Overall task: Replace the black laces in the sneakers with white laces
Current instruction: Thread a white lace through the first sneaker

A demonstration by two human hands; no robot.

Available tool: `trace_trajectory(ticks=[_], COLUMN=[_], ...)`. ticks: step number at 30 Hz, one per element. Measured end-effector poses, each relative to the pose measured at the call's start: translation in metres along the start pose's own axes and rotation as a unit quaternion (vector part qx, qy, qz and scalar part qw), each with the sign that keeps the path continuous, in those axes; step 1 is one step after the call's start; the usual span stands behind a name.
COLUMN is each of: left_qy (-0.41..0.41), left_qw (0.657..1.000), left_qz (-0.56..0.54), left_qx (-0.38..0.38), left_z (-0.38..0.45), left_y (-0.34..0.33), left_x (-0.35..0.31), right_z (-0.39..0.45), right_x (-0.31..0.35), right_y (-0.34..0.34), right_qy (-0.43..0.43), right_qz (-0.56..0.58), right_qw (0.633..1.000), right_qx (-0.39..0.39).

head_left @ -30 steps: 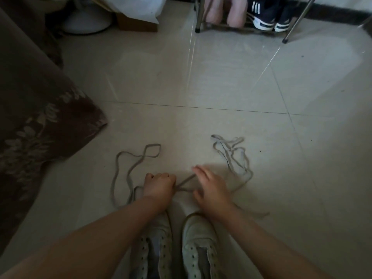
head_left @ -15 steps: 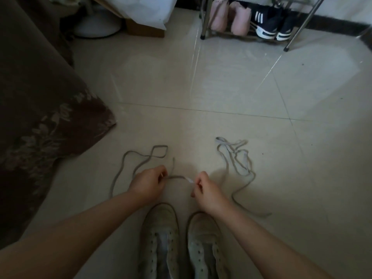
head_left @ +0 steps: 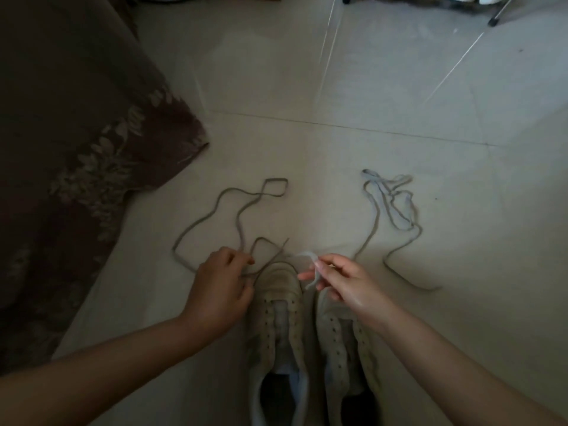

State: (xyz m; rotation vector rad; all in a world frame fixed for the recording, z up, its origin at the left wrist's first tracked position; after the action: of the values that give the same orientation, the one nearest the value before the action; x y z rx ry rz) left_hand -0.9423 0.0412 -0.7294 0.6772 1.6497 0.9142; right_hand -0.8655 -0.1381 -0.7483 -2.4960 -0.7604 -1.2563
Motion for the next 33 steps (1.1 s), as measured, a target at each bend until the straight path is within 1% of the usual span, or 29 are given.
trace_trajectory(ticks=[2, 3, 4, 7, 9, 11, 15, 18, 20, 21, 23, 25, 27, 28, 30, 31, 33], left_qy=[-0.058, -0.072, -0.062, 0.019, 0.052, 0.069, 0.050, 0.026, 0.042, 0.054, 0.080, 0.105, 0.122, 0.134, 0.177, 0.200, 0.237], left_qw=[0.998, 0.997, 0.998, 0.997, 0.994, 0.994, 0.991, 0.992, 0.991, 0.991, 0.990, 0.988, 0.984, 0.979, 0.960, 0.946, 0.917], left_qz=[0.007, 0.005, 0.000, 0.001, 0.017, -0.013, -0.111, -0.107, -0.101, -0.100, -0.098, -0.098, -0.118, -0.141, -0.210, -0.251, -0.322], left_qx=[-0.015, -0.008, 0.011, 0.079, 0.089, 0.083, 0.063, 0.055, 0.073, 0.075, 0.065, 0.059, 0.061, 0.064, 0.061, 0.048, 0.012], left_z=[-0.013, -0.020, -0.026, -0.033, -0.030, -0.025, -0.009, 0.007, 0.012, 0.013, 0.013, 0.014, 0.015, 0.014, 0.012, 0.010, 0.008], left_y=[0.002, -0.002, -0.009, -0.038, -0.047, -0.050, -0.050, -0.045, -0.049, -0.050, -0.051, -0.049, -0.051, -0.054, -0.062, -0.064, -0.063], left_x=[-0.024, -0.033, -0.038, -0.039, -0.041, -0.042, -0.047, -0.053, -0.054, -0.053, -0.051, -0.049, -0.046, -0.044, -0.039, -0.036, -0.032], right_z=[-0.002, -0.002, -0.001, -0.003, -0.007, -0.011, -0.006, -0.002, 0.000, 0.002, 0.006, 0.008, 0.008, 0.008, 0.007, 0.007, 0.007], right_x=[-0.002, -0.004, -0.007, -0.014, -0.014, -0.012, -0.008, -0.004, -0.004, -0.006, -0.010, -0.013, -0.013, -0.013, -0.012, -0.010, -0.004], right_y=[0.001, 0.000, -0.001, -0.009, -0.014, -0.013, -0.003, -0.003, -0.003, -0.002, 0.003, 0.008, 0.009, 0.009, 0.009, 0.010, 0.016], right_qy=[0.008, 0.005, 0.000, -0.032, -0.066, -0.079, -0.048, -0.030, -0.024, -0.020, -0.007, 0.007, 0.021, 0.028, 0.034, 0.037, 0.052], right_qz=[0.028, 0.054, 0.076, 0.135, 0.194, 0.217, 0.170, 0.202, 0.194, 0.168, 0.074, -0.005, -0.050, -0.057, -0.027, -0.010, -0.017], right_qw=[0.999, 0.998, 0.997, 0.990, 0.979, 0.973, 0.983, 0.978, 0.980, 0.985, 0.997, 0.999, 0.997, 0.997, 0.997, 0.997, 0.994], right_qx=[-0.018, -0.025, -0.026, -0.001, 0.013, 0.007, -0.040, -0.043, -0.030, -0.026, -0.033, -0.049, -0.053, -0.053, -0.060, -0.069, -0.092])
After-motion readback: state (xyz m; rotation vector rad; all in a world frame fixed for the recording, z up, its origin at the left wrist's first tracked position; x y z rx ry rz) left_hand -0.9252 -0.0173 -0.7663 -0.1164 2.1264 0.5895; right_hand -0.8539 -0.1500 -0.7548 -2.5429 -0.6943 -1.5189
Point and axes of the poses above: each hand's wrist, its own z-axis towards the middle knuckle, its own y-axis out of the back of the hand, x = y × z, the point moved 9 cm from there along z, towards the middle knuckle, and after that the axes turned 2 degrees about -x, right-handed, at the moved point
